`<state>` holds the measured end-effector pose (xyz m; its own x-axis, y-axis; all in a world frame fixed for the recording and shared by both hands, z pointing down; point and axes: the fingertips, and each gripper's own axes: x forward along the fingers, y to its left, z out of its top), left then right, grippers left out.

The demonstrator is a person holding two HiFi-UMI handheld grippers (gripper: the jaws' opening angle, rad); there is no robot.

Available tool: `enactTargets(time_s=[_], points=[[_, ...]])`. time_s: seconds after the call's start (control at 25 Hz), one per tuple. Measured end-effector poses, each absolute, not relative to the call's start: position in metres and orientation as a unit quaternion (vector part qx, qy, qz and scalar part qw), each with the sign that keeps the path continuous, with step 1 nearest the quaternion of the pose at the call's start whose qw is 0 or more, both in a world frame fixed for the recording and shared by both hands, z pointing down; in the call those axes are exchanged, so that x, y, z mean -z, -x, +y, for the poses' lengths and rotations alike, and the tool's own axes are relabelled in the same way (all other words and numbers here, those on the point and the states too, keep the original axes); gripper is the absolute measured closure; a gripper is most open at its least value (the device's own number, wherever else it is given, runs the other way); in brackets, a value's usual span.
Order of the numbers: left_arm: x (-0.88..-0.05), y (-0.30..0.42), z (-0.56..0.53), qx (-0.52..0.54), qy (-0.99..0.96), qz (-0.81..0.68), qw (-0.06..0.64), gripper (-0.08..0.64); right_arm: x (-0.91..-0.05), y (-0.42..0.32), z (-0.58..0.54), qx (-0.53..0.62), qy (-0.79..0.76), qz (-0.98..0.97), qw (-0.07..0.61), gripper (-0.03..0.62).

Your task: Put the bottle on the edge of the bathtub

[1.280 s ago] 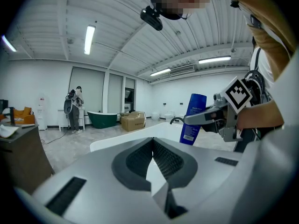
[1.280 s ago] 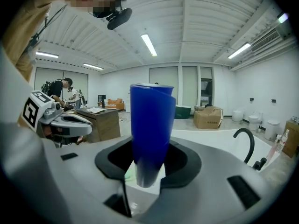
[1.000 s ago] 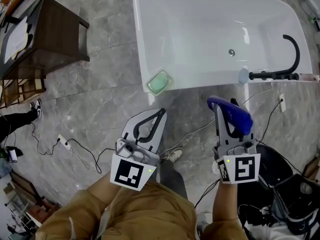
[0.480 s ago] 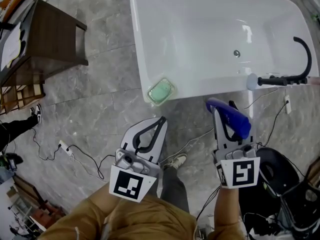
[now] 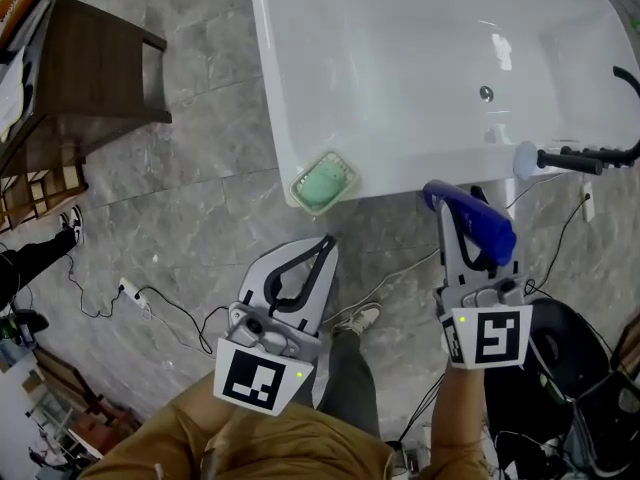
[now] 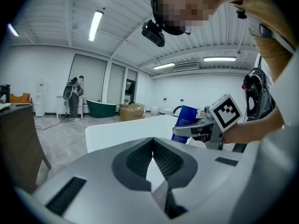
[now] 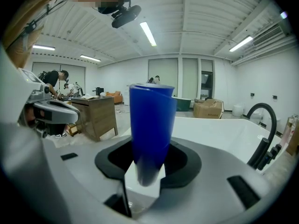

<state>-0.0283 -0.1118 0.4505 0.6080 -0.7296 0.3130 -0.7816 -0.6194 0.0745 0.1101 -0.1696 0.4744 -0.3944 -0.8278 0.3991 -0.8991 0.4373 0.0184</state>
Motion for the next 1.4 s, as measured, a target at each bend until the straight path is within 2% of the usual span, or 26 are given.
enactTargets(time_s=[1.4], points=[[-0.491, 0.036, -0.147, -0.144, -0.893, -0.409, 0.122, 0.554, -0.581, -0.097, -0.207, -0.12, -0.521, -0.813, 0.228, 0.433]])
